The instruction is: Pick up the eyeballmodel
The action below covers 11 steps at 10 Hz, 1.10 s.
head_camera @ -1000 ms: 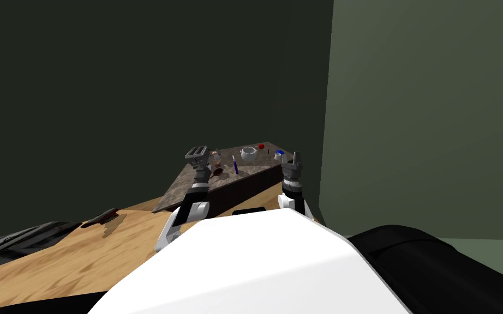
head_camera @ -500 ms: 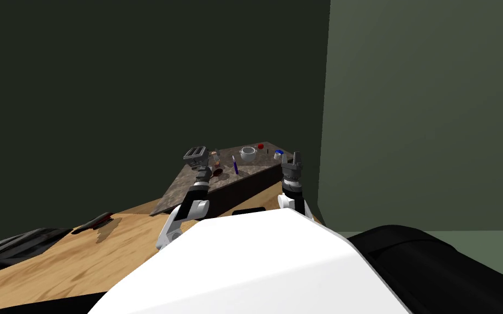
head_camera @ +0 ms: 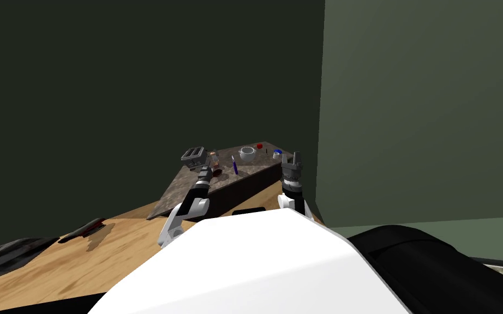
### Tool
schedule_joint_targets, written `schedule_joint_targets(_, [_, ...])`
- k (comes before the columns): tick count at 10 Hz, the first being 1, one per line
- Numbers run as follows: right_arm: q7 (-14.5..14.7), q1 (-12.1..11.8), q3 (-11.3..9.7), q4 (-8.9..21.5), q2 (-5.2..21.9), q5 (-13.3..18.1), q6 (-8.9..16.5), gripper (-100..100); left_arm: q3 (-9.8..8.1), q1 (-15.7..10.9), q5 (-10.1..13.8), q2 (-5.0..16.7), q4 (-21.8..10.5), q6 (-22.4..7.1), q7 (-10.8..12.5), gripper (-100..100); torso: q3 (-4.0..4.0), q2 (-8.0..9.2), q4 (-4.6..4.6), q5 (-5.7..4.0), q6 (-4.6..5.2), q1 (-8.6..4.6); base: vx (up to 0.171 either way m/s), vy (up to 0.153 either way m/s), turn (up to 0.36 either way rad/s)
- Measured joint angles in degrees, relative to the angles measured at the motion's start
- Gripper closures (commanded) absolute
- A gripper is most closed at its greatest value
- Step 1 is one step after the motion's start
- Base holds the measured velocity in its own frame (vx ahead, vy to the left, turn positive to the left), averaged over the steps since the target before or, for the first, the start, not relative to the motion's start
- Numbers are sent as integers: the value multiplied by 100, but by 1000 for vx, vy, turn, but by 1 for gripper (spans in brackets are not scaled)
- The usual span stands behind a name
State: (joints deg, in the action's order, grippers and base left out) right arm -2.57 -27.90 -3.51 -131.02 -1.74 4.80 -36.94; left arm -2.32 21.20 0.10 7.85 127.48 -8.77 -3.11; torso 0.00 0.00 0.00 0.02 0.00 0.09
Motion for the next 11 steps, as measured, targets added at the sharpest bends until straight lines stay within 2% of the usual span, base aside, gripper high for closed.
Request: schedule_joint_targets(11, [0, 0, 0, 0, 0, 0, 0, 0, -178, -412, 94, 112, -167, -1725, 226, -100, -1, -1, 0, 0, -2, 0, -4, 24, -56])
